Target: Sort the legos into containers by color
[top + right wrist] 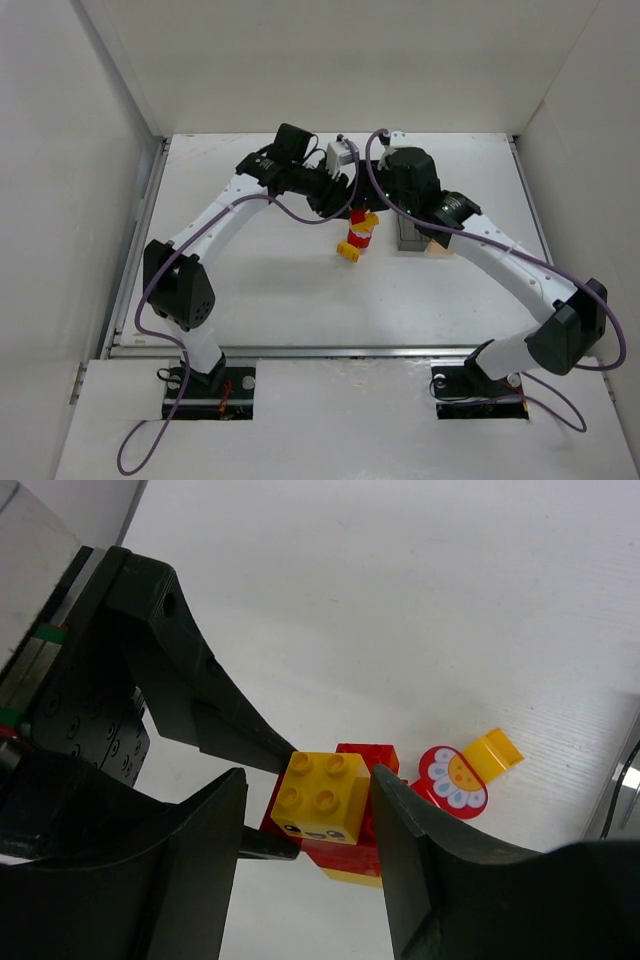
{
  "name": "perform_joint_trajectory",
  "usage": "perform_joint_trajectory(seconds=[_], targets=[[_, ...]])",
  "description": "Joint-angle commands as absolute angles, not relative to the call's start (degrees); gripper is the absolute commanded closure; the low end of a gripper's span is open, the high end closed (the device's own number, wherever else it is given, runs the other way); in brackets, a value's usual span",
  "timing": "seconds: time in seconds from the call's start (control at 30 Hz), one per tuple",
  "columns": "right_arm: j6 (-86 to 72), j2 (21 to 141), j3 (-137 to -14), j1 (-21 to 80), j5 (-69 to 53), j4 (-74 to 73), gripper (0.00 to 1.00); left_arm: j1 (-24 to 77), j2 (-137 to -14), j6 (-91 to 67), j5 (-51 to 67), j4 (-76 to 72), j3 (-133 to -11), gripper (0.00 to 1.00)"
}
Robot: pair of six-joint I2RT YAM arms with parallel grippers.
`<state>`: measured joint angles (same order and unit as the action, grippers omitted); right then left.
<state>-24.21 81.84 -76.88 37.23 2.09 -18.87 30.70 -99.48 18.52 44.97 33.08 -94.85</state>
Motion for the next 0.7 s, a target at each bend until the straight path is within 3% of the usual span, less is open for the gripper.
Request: perform_joint_trajectory(seconds=[0.0, 0.1, 0.17, 0.3, 0.43, 0.6, 0.67], targets=[[-23.03, 82.18, -76.56, 38.32, 3.25, -18.28, 0.42, 31.73, -97.65, 18.02, 49.39, 32.61, -97.47, 1.0], [-23.55, 79.9, -75.06, 38.32, 3.25, -16.7, 0.35, 31.73, -97.12, 18.63, 49.39, 32.61, -95.63, 1.0], [-23.55, 77.44, -74.44, 38.32, 4.82, -16.7, 0.23, 31.73, -97.12, 19.68, 47.47, 32.61, -94.75, 1.0], [-20.67, 74.1, -72.6, 38.32, 8.7, -19.51, 0.14, 28.67, -99.39, 24.84, 47.46, 35.05, -93.16, 1.0], [-18.9, 72.52, -70.49, 38.32, 7.92, -19.51, 0.12, 27.17, -103.87, 28.73, 47.46, 40.76, -94.03, 1.0], [-17.84, 71.98, -68.3, 38.32, 6.77, -18.99, 0.12, 23.99, -109.86, 47.14, 50.8, 58.32, -95.98, 1.0], [-17.84, 72.77, -67.68, 38.32, 6.15, -18.98, 0.12, 23.47, -111.0, 49.65, 45.72, 59.33, -94.14, 1.0]])
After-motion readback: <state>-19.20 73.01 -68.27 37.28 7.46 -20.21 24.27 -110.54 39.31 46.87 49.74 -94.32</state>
